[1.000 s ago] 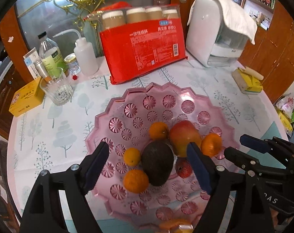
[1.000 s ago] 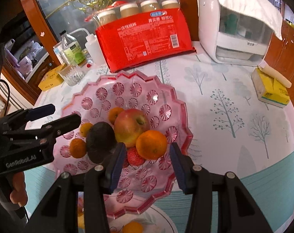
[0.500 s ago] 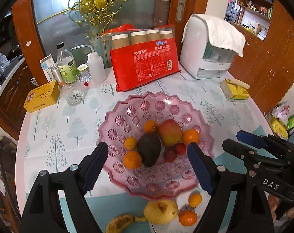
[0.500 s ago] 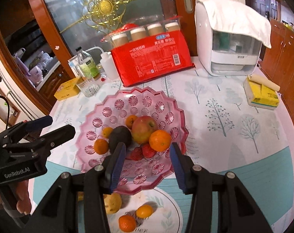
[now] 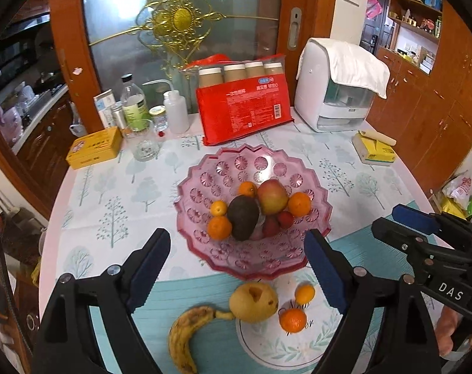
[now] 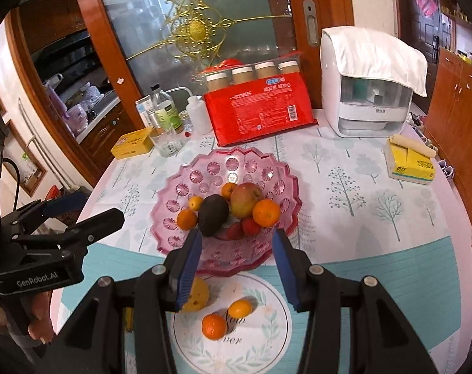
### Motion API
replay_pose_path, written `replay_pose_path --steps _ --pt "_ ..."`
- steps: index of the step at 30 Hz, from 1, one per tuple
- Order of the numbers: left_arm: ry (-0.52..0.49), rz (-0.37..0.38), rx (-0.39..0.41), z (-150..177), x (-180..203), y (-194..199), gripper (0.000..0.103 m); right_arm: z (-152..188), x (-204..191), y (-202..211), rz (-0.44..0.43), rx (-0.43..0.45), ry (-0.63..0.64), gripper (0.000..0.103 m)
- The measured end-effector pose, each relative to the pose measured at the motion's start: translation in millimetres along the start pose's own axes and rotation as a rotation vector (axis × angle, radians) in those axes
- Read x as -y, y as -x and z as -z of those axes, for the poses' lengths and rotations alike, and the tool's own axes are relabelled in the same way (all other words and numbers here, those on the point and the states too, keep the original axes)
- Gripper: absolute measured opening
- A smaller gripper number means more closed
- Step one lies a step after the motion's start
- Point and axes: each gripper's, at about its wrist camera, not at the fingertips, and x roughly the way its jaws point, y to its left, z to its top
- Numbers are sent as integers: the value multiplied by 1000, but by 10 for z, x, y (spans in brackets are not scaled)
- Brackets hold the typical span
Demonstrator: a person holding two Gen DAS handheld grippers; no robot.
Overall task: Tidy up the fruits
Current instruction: 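Withdraw both tools back toward the plate of fruit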
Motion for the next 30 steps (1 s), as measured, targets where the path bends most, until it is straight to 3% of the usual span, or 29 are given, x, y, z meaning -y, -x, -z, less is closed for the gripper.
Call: replay_pose_path --steps 14,21,30 --pt "78 -58 -13 587 -108 170 87 413 -122 39 -15 -41 74 48" --pt "81 -66 -63 1082 85 -113 87 683 19 -185 10 -96 71 47" --pt "22 -45 -155 1612 606 -662 87 1021 258 -517 36 -182 14 48"
